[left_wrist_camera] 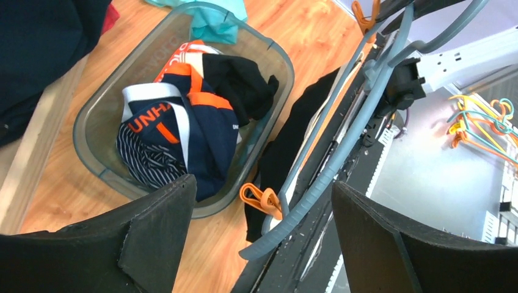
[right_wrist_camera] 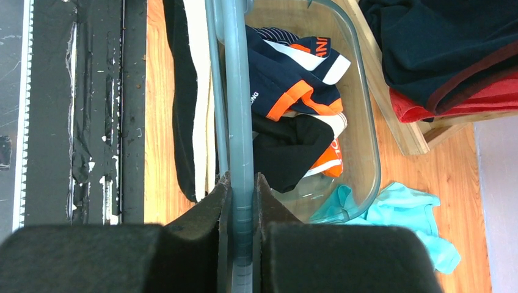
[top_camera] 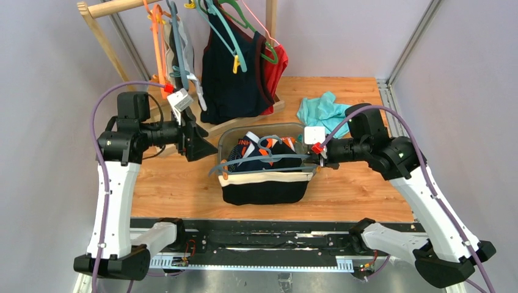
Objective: Remove the underwear clipped to the hanger
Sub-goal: Remove the underwear from the hanger.
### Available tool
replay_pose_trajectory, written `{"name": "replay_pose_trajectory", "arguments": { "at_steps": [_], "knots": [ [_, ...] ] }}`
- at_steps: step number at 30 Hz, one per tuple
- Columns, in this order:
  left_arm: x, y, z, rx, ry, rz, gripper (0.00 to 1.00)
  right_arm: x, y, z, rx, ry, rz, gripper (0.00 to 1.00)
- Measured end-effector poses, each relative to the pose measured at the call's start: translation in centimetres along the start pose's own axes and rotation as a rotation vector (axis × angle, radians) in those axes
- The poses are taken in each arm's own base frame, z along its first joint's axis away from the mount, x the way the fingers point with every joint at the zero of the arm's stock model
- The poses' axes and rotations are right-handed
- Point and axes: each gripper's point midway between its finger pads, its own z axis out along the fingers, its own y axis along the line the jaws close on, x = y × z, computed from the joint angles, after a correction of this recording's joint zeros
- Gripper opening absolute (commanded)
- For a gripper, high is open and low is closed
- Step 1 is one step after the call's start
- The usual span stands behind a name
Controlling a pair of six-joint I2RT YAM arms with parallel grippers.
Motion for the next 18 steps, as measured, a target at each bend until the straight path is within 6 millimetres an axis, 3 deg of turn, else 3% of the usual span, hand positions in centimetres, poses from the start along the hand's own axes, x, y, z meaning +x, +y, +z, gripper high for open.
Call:
{"name": "replay_pose_trajectory", "arguments": {
  "at_steps": [3,11,18],
  "knots": [
    [0.9,0.3,0.3,-0.025,-0.014,-0.036,0.87,-0.1,0.0,0.1,-0.005,0.000,0.003,0.01],
    [5.6,2.3,2.6,-0.006,0.057,-0.236,0.89,-1.1,0.2,-0.2,-0.019,-0.038,-0.013,0.01],
    [6.6,2.0,3.2,0.036,0.063,-0.293,0.89,-1.3,0.3,-0.2,-0.028,-0.047,-0.013,0.01]
  ]
}}
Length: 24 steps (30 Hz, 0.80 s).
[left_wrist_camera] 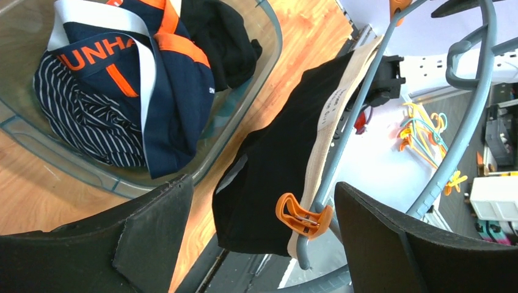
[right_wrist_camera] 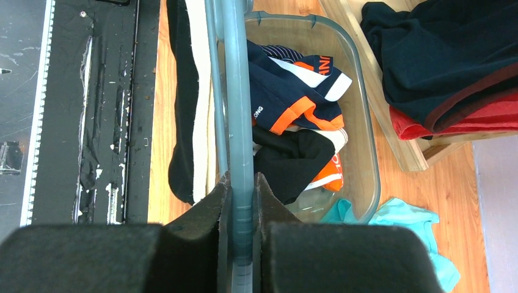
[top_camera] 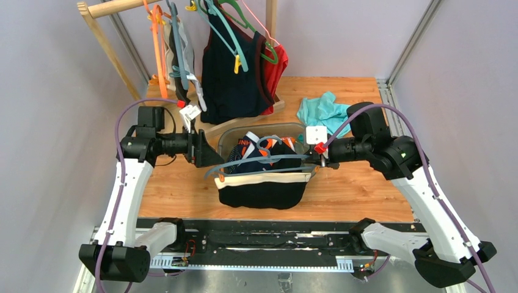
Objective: Remove the underwear clipped to the hanger
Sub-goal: Remove the underwear from the hanger.
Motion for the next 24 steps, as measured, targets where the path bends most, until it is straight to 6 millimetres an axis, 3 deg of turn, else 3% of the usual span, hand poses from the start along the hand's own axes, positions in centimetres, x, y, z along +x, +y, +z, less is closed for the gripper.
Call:
{"name": "replay_pose_trajectory", "arguments": {
  "at_steps": [5,24],
  "knots": [
    [0.7,-0.1,0.3,0.028,0.007,-0.029,0.88,0.0,0.0,0.0,0.001,0.000,0.000,0.00],
    [2.4,-1.1,0.8,0.111,-0.009,-0.075,0.67,0.5,0.1,0.4,-0.004,-0.002,0.002,0.01]
  ]
}}
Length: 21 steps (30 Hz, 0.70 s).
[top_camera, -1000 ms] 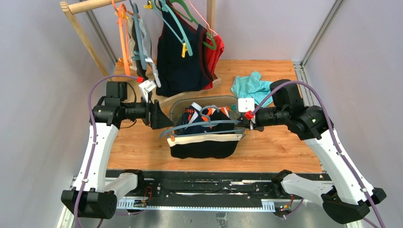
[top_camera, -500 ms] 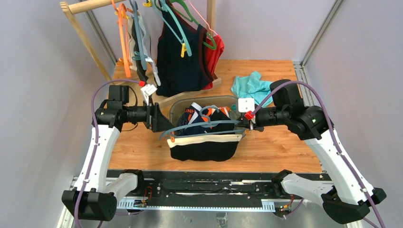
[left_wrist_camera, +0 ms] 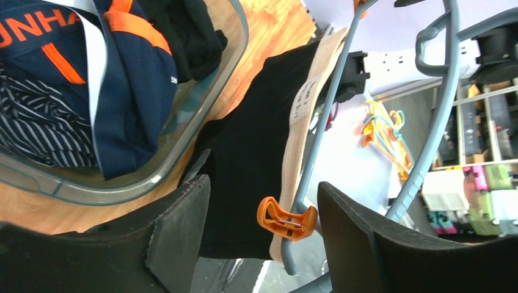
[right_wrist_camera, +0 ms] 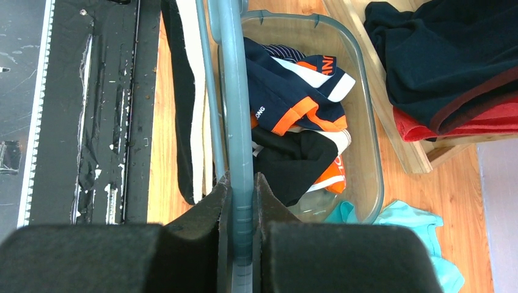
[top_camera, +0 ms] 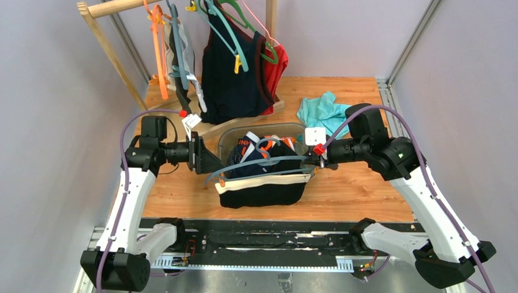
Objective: Remove the underwear clipped to the hanger
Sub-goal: Remove the underwear from the hanger.
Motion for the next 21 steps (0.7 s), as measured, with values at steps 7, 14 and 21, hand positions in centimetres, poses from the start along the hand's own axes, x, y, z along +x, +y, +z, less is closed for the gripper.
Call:
{"name": "replay_pose_trajectory", "arguments": {
  "at_steps": [7,14,21],
  "knots": [
    [0.1,-0.7,0.3,0.053,-0.040,-0.032,0.55,-0.1,-0.2,0.1,0.004,-0.006,-0.006,0.01],
    [-0.3,-1.2,0.3,0.070,-0.062,-0.021,0.52,-0.1,-0.2,0.1,0.007,-0.008,-0.008,0.00],
    [-0.3,-0.9,0.3,0.053,-0.065,-0.015,0.57,0.0,-0.5,0.1,0.020,0.000,-0.012,0.01]
  ]
}}
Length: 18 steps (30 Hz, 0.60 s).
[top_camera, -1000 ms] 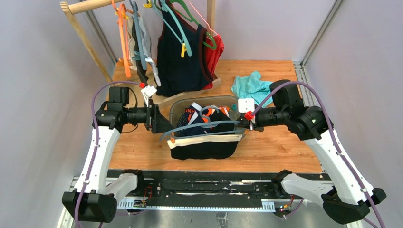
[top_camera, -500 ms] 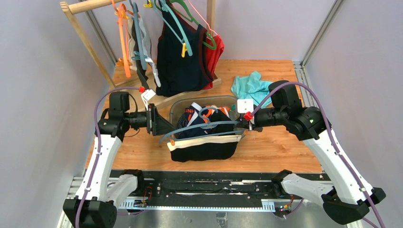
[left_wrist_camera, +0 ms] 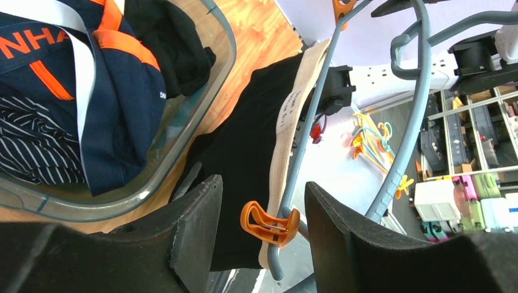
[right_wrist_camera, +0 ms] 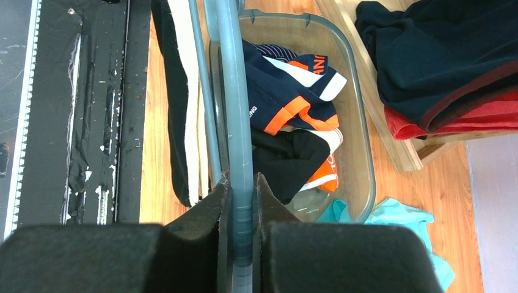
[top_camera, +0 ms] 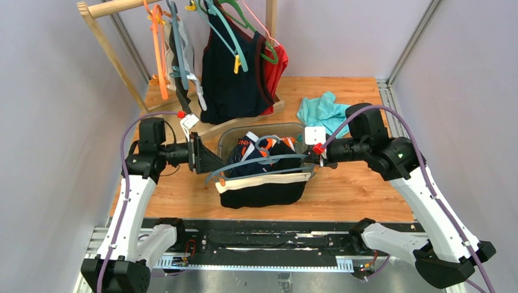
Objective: Remove the underwear clipped to the hanger
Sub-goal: Remove the underwear from the hanger.
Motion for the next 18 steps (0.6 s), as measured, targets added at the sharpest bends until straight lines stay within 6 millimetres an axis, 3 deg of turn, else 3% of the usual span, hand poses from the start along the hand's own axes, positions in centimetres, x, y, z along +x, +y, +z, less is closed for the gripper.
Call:
{"name": "replay_pose_trajectory", "arguments": {
  "at_steps": [11,18],
  "knots": [
    [0.31,0.28,0.01,-0.011,0.010,-0.018,0.52,0.16,-0.31,-0.45,0.032,0.016,-0.010,0.01],
    [0.46,0.58,0.13,-0.012,0.020,-0.041,0.55,0.05,-0.61,-0.64,0.052,0.017,-0.020,0.01]
  ]
}}
